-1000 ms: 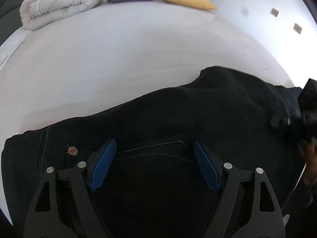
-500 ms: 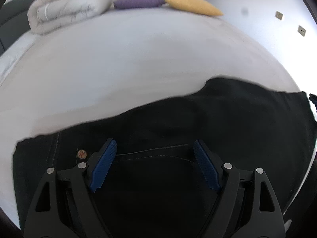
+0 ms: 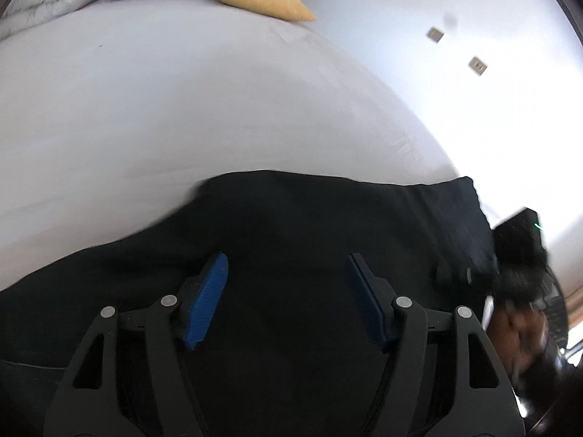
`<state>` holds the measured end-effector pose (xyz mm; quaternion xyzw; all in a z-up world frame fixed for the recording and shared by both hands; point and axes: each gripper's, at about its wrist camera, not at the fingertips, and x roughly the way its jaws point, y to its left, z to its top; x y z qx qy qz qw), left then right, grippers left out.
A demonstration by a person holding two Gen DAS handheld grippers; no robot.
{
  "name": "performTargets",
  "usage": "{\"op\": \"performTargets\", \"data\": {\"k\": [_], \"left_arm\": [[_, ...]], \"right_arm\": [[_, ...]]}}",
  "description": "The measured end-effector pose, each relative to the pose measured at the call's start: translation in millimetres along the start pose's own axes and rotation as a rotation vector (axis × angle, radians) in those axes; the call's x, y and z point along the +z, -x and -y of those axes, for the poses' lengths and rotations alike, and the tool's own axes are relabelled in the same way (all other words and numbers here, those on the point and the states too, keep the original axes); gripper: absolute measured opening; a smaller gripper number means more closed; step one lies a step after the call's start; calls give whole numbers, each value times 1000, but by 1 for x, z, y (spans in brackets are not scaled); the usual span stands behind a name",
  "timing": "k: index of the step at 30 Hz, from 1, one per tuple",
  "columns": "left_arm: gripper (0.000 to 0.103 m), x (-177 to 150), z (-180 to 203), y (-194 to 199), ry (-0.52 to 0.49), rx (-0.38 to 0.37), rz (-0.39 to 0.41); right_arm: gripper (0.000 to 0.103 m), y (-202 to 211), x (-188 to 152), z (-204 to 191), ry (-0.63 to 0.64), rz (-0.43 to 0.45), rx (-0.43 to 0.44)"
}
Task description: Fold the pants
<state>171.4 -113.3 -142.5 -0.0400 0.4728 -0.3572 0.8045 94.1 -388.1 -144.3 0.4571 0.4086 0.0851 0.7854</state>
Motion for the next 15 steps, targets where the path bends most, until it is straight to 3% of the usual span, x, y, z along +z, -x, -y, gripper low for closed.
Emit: {"op": "performTargets", "data": {"k": [3, 4, 6, 8, 11, 12, 13, 14, 15], "left_arm": [[63, -12, -44, 26, 41, -36, 20], [63, -19, -57, 40, 52, 12, 41], [62, -29, -79, 63, 78, 33, 74], [62, -39, -105, 85, 109, 124, 104], [62, -56, -135, 114, 177, 87, 170], [62, -59, -141, 122, 203, 100, 196], [62, -62, -142, 132, 218, 131, 227], [62, -67, -141, 143, 224, 155, 251], [63, -69, -136, 155, 228, 168, 291]], "right_arm": [[0, 20, 23, 28, -59, 123, -42], [0, 32, 29, 35, -59, 160, -62], [0, 53, 36, 58, -98, 246, -86], [0, 85, 43, 79, -168, 347, -100], [2, 132, 46, 91, -220, 464, -147], [7, 145, 40, 90, -219, 488, -156], [34, 158, 34, 86, -215, 512, -174], [68, 171, 28, 82, -214, 541, -190], [77, 189, 16, 79, -220, 598, -199]]}}
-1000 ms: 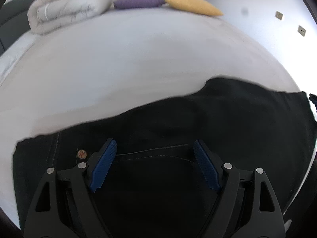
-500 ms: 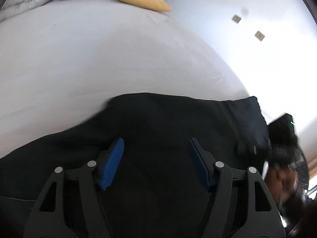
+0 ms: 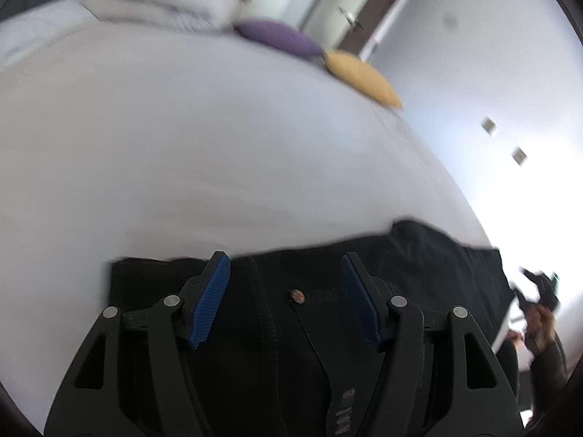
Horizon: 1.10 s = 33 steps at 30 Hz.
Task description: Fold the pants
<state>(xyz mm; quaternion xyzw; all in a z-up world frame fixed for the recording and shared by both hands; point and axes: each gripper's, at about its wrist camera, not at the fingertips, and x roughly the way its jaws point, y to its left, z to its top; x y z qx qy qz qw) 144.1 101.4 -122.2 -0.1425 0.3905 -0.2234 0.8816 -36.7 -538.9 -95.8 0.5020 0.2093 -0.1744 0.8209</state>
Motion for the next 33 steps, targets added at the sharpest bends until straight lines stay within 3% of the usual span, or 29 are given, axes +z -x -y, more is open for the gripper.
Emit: {"op": "performTargets", "data": {"k": [3, 4, 6, 11, 15, 17, 21, 25, 26, 32, 33], "left_arm": [[64, 2, 28, 21, -18, -4, 72], [70, 0, 43, 21, -34, -3, 78], [72, -7, 71, 15, -54, -24, 70], [72, -39, 152, -35, -127, -79, -54], [72, -65, 188, -87, -95, -126, -158], [72, -80, 194, -110, -93, -73, -209], [71, -92, 190, -112, -92, -84, -206], [71, -99, 182, -111, -92, -88, -209], [71, -97, 181, -118, -96, -82, -208], [69, -95, 174, -99, -102, -88, -199], [63, -95, 174, -97, -99, -84, -196]], "right_arm": [[80, 35, -7, 2, -11, 53, 16], [80, 40, -10, 6, -23, 57, 13], [78, 29, -21, 3, -74, 31, 41], [64, 20, -27, 34, -176, -62, 19], [59, 13, -28, 47, -237, -49, 64], [59, 8, -28, 47, -247, -61, 87], [56, 1, -22, 52, -250, -57, 121], [18, -17, -14, 55, -267, -65, 118], [14, -21, -13, 57, -283, -69, 114], [11, -25, -12, 58, -286, -62, 130], [11, -25, -12, 58, -280, -62, 123]]}}
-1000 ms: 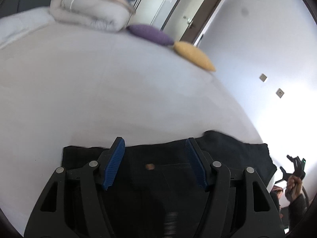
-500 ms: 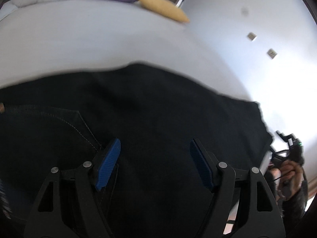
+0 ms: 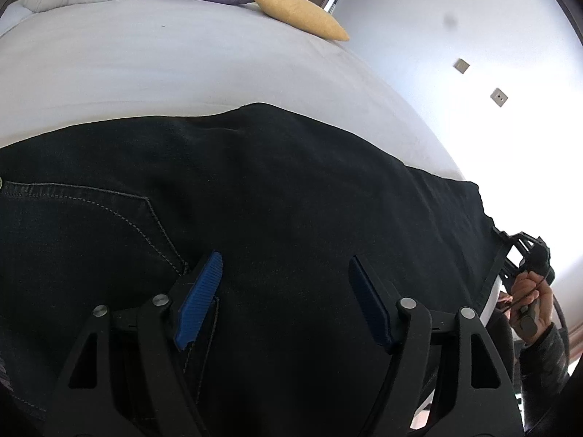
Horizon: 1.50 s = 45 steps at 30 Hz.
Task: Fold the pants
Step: 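Grasp the folded jeans edge with the left gripper while the right gripper holds the hem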
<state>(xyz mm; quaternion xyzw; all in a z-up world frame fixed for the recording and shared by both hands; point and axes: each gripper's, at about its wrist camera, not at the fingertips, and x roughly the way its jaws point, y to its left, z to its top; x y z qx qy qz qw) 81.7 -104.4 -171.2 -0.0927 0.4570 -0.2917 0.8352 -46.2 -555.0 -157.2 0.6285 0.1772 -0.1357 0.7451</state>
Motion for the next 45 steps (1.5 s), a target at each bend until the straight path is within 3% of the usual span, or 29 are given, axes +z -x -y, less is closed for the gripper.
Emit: {"op": "performTargets", "data": {"k": [2, 4, 8, 12, 15, 18, 21, 23, 24, 25, 28, 33, 38, 39, 41, 42, 45], "left_arm": [[52, 1, -3, 3, 21, 13, 10], [30, -1, -17, 9, 63, 9, 18], [30, -1, -29, 13, 110, -38, 24], [30, -4, -29, 14, 105, -25, 33], [25, -4, -31, 14, 137, -27, 40], [26, -4, -33, 21, 180, -64, 48], [26, -5, -33, 24, 241, -136, 38], [27, -5, -29, 22, 278, -164, 21], [31, -4, -28, 22, 285, -177, 13], [51, -3, -26, 22, 292, -192, 10], [84, 3, -16, 21, 318, -244, 21], [89, 21, 9, 3, 316, -322, -75], [89, 34, 15, -14, 293, -296, -162], [86, 36, 14, -13, 285, -296, -164], [49, 38, 11, -11, 268, -298, -180], [22, 44, 11, -13, 260, -291, -199], [11, 53, -2, -1, 223, -261, -191]], "right_arm": [[11, 4, -2, -1, 20, 1, -24], [11, 6, -3, -7, 40, 5, -50], [11, 10, -11, -31, 114, 16, -87], [11, 5, -49, -96, 383, -23, -110], [11, -12, -111, -149, 664, -91, -122], [11, -39, -213, -184, 1037, -184, -141], [11, -79, -298, -171, 1343, -291, -235], [12, -100, -327, -149, 1442, -327, -325], [12, -99, -334, -145, 1481, -292, -325], [12, -96, -337, -145, 1510, -275, -322], [11, -90, -337, -147, 1531, -251, -319], [11, -74, -356, -154, 1601, -189, -293], [12, -61, -379, -160, 1663, -177, -261], [12, -59, -383, -161, 1662, -185, -249], [12, -56, -388, -163, 1668, -194, -235], [12, -55, -388, -168, 1672, -200, -225], [12, -51, -399, -174, 1704, -215, -189]]}}
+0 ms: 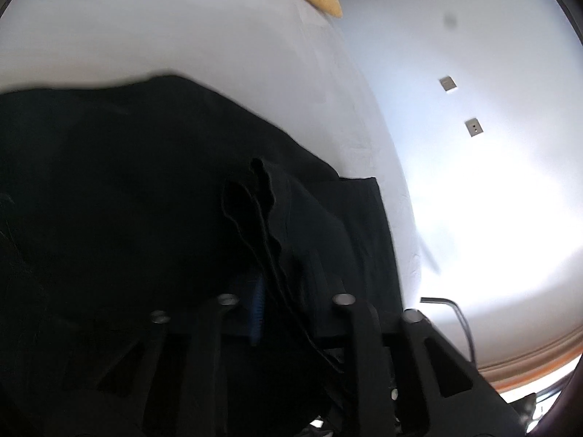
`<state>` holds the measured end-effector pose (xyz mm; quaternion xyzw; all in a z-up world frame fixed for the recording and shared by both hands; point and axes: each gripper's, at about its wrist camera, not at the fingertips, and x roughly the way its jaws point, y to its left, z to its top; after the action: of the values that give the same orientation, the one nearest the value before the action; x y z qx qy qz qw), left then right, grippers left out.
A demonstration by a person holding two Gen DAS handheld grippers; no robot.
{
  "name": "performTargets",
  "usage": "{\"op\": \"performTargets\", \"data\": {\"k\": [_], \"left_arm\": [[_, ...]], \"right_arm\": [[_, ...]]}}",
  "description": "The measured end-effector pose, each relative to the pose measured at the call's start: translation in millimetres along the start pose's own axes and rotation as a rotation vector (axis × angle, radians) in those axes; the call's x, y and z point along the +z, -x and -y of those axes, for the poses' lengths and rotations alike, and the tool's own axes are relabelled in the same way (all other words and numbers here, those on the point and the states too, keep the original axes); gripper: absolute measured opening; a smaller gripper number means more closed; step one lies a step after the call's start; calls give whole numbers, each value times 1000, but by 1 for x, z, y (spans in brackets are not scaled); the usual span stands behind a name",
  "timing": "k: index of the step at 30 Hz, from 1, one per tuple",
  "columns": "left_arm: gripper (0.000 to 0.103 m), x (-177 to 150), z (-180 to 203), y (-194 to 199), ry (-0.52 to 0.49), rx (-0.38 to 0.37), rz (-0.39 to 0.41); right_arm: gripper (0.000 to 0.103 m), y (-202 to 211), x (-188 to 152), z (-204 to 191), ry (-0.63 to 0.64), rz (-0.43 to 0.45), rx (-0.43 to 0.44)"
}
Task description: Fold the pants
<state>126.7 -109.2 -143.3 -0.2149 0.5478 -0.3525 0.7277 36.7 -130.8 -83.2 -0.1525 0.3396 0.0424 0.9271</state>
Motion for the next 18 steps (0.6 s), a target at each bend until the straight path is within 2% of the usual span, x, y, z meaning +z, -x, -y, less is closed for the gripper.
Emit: {"op": "performTargets", "data": {"k": [8, 14, 18], "left_arm": [[9, 18, -19, 48, -112, 103, 16], [9, 22, -61, 78, -72, 130, 25], [9, 28, -75, 69, -59, 139, 27]], "right_arm": [[12, 0, 17, -25, 73, 29, 91], [12, -11, 19, -45, 120, 9, 142], [12, -25, 14, -41, 130, -22, 159]]}}
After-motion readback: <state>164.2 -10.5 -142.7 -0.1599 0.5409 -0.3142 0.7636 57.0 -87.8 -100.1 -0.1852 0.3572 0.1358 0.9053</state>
